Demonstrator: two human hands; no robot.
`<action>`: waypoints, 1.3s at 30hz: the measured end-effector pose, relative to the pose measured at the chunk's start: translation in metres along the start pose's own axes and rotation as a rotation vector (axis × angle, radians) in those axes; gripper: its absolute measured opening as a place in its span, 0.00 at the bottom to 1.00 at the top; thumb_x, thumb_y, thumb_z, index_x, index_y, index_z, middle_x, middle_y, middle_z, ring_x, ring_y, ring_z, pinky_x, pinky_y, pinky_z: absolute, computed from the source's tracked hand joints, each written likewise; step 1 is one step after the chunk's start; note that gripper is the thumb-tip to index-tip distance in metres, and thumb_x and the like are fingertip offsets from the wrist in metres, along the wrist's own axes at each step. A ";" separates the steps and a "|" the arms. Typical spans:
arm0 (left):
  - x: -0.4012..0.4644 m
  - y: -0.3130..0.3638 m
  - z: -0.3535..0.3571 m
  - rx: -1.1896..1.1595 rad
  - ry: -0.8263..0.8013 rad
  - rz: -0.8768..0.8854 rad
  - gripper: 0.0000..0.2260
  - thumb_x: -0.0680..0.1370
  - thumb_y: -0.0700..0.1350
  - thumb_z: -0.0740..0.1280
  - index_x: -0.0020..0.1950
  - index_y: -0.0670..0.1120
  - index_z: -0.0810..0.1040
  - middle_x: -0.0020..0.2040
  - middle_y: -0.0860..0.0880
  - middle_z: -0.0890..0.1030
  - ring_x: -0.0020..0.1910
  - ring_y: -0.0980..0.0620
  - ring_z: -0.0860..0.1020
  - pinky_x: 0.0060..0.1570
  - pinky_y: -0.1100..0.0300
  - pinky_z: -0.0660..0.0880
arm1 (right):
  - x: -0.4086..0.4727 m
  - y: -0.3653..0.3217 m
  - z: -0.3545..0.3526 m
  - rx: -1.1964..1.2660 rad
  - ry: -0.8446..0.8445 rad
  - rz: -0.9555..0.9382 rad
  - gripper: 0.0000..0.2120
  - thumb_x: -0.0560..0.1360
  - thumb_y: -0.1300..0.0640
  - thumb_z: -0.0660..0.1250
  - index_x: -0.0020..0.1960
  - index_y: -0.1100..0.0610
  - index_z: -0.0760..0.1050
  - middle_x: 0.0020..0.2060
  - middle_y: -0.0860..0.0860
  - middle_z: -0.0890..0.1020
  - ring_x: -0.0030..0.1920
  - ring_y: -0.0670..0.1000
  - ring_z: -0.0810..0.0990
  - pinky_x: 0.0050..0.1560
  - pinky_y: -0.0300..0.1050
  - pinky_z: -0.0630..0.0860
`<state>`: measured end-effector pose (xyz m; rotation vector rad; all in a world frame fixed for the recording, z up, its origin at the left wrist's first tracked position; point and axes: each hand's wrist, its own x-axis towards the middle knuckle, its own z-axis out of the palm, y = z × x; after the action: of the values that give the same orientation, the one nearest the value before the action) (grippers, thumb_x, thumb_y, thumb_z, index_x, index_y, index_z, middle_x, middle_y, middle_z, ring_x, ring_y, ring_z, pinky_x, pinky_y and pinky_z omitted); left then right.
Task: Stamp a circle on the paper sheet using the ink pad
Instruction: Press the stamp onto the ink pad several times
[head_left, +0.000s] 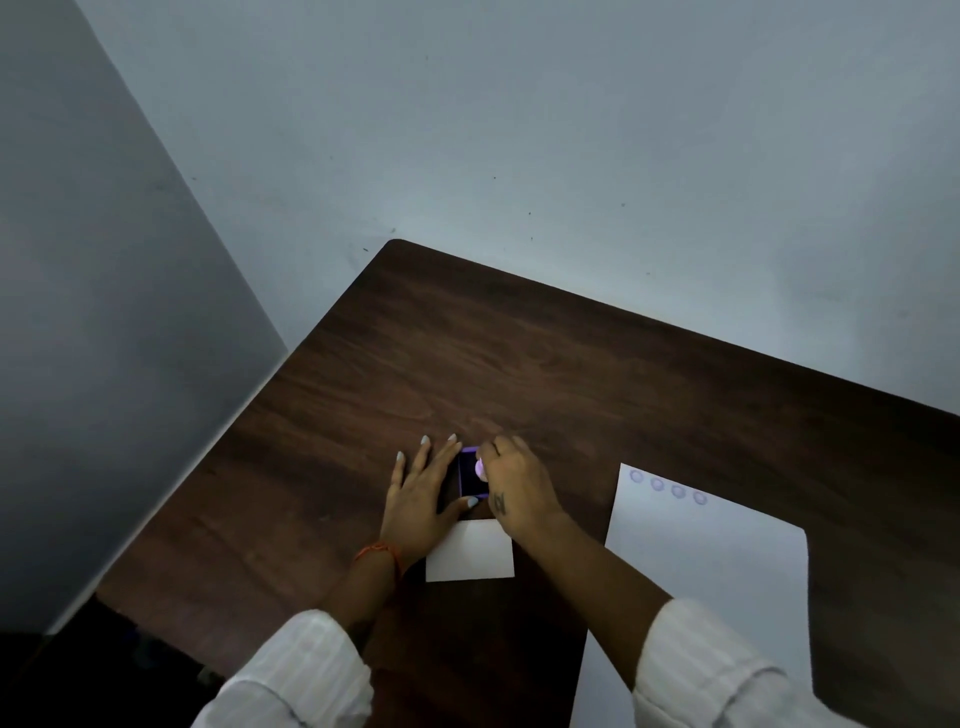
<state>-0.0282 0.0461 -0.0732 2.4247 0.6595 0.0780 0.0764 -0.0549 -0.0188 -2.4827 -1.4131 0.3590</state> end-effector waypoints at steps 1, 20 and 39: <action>0.000 0.000 0.000 0.006 -0.002 -0.001 0.38 0.67 0.67 0.49 0.74 0.53 0.53 0.77 0.53 0.55 0.75 0.54 0.44 0.71 0.52 0.35 | 0.002 0.000 -0.001 -0.024 -0.026 0.008 0.17 0.70 0.66 0.68 0.58 0.65 0.71 0.58 0.62 0.76 0.59 0.61 0.73 0.59 0.52 0.73; 0.001 0.003 -0.001 0.006 -0.021 -0.012 0.38 0.66 0.67 0.49 0.74 0.53 0.53 0.77 0.52 0.56 0.76 0.49 0.46 0.73 0.48 0.38 | 0.008 0.021 -0.029 0.191 -0.040 0.161 0.09 0.75 0.63 0.60 0.48 0.66 0.77 0.48 0.64 0.80 0.46 0.59 0.78 0.47 0.49 0.75; -0.001 0.004 -0.004 0.025 -0.025 0.004 0.40 0.65 0.67 0.48 0.75 0.53 0.51 0.77 0.52 0.55 0.76 0.49 0.46 0.73 0.46 0.39 | 0.003 0.017 -0.027 0.404 -0.129 0.381 0.10 0.75 0.60 0.62 0.53 0.64 0.76 0.53 0.61 0.80 0.54 0.59 0.79 0.53 0.49 0.75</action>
<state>-0.0279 0.0453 -0.0679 2.4470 0.6479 0.0418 0.1008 -0.0638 0.0006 -2.4002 -0.7925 0.8062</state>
